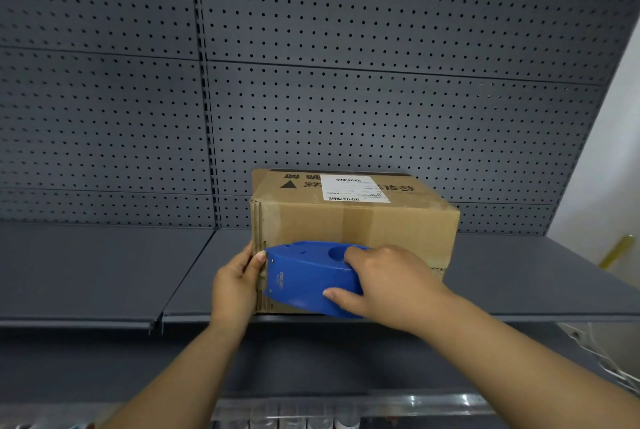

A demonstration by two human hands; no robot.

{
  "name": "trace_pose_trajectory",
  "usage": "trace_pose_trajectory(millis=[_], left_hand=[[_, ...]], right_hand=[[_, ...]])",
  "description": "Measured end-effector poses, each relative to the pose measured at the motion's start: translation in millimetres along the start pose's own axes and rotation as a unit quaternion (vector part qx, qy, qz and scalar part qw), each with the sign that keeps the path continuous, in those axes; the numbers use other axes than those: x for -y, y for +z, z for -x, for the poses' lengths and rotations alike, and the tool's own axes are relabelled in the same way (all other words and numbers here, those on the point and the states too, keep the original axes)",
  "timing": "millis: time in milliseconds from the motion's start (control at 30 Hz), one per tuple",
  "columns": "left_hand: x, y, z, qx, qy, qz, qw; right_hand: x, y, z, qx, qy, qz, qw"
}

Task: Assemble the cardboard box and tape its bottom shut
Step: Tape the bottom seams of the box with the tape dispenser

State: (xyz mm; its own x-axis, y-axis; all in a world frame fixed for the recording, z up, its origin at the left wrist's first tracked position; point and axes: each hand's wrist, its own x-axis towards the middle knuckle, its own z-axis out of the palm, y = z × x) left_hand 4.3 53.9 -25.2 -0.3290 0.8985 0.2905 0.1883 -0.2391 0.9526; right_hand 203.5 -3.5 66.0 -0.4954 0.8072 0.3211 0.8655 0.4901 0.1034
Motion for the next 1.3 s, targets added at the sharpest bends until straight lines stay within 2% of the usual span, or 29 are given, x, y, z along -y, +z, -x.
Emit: trace_pose_trajectory(millis=[167, 267, 433, 567, 633, 767, 967, 1067, 1300], left_hand=[[0, 0, 1, 0.001, 0.006, -0.011, 1.000], [-2, 1, 2, 0.001, 0.013, -0.018, 1.000], [0, 1, 2, -0.011, 0.018, -0.032, 0.999], [2, 1, 3, -0.008, 0.028, -0.050, 0.998], [4, 1, 2, -0.010, 0.032, -0.053, 0.998], [7, 0, 1, -0.012, 0.032, -0.046, 0.998], [8, -1, 1, -0.012, 0.023, -0.025, 0.999], [8, 0, 1, -0.010, 0.017, -0.023, 1.000], [5, 1, 3, -0.012, 0.037, -0.035, 0.999]], right_hand=[[-8, -8, 2, 0.051, -0.023, -0.023, 0.998], [-8, -8, 3, 0.070, -0.035, 0.010, 0.997], [-10, -4, 9, -0.005, -0.065, 0.059, 0.996], [-16, 6, 9, -0.107, -0.109, 0.112, 0.982], [-20, 11, 9, -0.124, -0.135, 0.115, 0.976], [-27, 21, 13, -0.121, -0.144, 0.129, 0.974], [-39, 27, 8, -0.126, -0.155, 0.055, 0.978], [-43, 26, 9, -0.101, -0.170, 0.033, 0.980], [-42, 23, 9, -0.095, -0.188, 0.047, 0.976]])
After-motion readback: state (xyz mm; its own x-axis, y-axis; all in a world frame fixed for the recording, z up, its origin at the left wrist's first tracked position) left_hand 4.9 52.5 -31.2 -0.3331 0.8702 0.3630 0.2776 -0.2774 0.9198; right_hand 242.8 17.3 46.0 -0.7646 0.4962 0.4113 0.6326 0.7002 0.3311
